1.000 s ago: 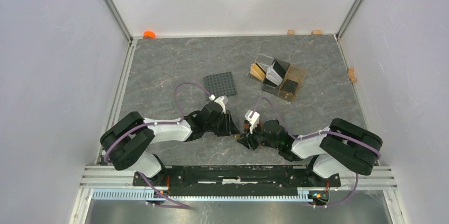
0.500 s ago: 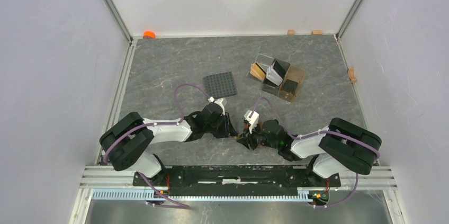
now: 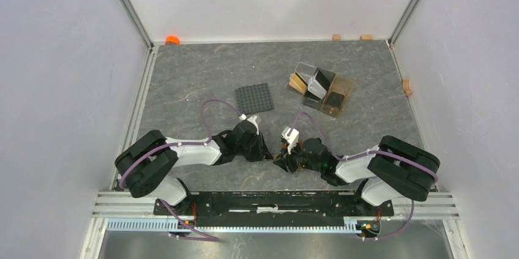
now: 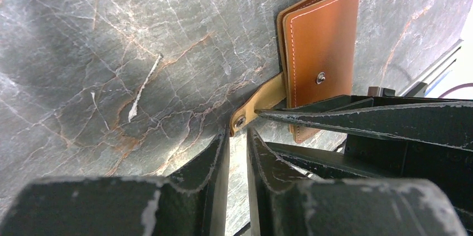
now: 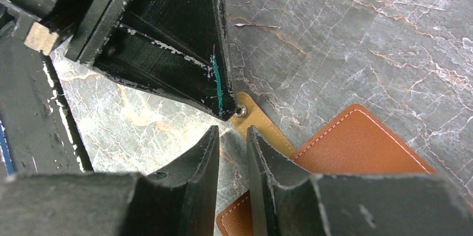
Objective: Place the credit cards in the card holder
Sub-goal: Close the card holder at the center of the board.
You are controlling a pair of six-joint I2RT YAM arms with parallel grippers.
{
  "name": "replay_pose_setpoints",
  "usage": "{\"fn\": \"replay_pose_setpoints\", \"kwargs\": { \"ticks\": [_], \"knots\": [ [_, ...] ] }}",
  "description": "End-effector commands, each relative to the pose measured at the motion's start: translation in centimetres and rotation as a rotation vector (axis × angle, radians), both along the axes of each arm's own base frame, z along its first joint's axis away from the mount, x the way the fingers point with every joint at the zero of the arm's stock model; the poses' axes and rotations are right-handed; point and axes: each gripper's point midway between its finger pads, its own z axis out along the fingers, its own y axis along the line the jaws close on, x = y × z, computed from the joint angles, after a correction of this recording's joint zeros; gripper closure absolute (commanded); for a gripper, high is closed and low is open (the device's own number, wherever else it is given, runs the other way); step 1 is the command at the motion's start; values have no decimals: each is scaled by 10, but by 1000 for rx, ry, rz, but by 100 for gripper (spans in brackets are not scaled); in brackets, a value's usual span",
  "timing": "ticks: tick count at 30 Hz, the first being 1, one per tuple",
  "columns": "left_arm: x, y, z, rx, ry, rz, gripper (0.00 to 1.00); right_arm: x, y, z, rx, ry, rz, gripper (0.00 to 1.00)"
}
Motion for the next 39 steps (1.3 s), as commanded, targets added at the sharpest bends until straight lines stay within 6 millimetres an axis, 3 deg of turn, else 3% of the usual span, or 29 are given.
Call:
{"fn": "replay_pose_setpoints", "kwargs": {
  "ticks": [1, 8, 21, 32, 36, 39],
  "knots": [
    [1, -2, 5, -21, 1, 24, 76, 3, 4, 0, -7, -11, -1, 71],
    [0, 0, 4, -34, -11, 24, 85, 3, 4, -1, -10, -10, 1, 71],
    [2, -11, 0, -85, -42, -7, 88, 1, 4, 0, -4, -7, 10, 72],
    [6, -8, -3, -85, -93, -9, 98, 0, 5, 1, 1, -8, 14, 72],
    [8, -12, 10, -129, -158, -48, 98, -1, 4, 9, 3, -13, 17, 67],
    [8, -14, 21, -142, -200, -86, 98, 0, 3, 26, 29, -29, 14, 60]
  ]
}}
